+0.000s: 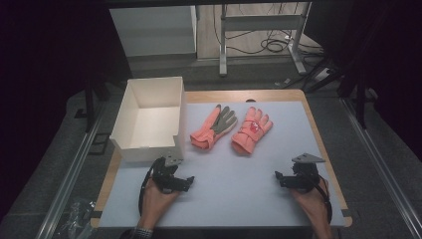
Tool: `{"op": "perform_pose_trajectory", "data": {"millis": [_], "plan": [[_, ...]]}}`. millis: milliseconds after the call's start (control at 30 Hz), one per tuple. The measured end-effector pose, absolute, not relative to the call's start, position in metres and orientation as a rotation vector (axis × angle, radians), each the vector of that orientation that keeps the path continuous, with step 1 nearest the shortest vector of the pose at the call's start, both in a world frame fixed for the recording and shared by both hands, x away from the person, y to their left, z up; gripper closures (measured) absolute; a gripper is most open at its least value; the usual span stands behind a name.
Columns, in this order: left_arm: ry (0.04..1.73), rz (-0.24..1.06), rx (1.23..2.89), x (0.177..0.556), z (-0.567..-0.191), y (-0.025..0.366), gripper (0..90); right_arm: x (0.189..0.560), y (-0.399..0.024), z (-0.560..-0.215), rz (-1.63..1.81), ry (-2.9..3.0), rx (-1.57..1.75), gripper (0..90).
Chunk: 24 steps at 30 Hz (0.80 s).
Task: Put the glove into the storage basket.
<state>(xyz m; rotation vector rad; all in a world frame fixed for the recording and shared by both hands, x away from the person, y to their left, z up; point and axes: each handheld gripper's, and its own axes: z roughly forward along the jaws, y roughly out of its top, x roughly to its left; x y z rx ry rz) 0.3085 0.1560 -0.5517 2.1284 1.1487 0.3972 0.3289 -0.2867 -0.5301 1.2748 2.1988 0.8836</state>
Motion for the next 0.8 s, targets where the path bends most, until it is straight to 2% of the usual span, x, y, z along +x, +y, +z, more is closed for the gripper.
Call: {"op": "perform_pose_trajectory", "data": {"millis": [367, 800], "plan": [[1.149, 0.397, 2.128, 0.308, -0.552, 0.156, 0.6, 0.330, -0.281, -0.527, 0.861, 2.216, 1.242, 12.6], [1.150, 0.396, 2.122, 0.308, -0.552, 0.157, 0.9, 0.357, -0.266, -0.514, 0.951, 2.254, 1.264, 13.6]]}}
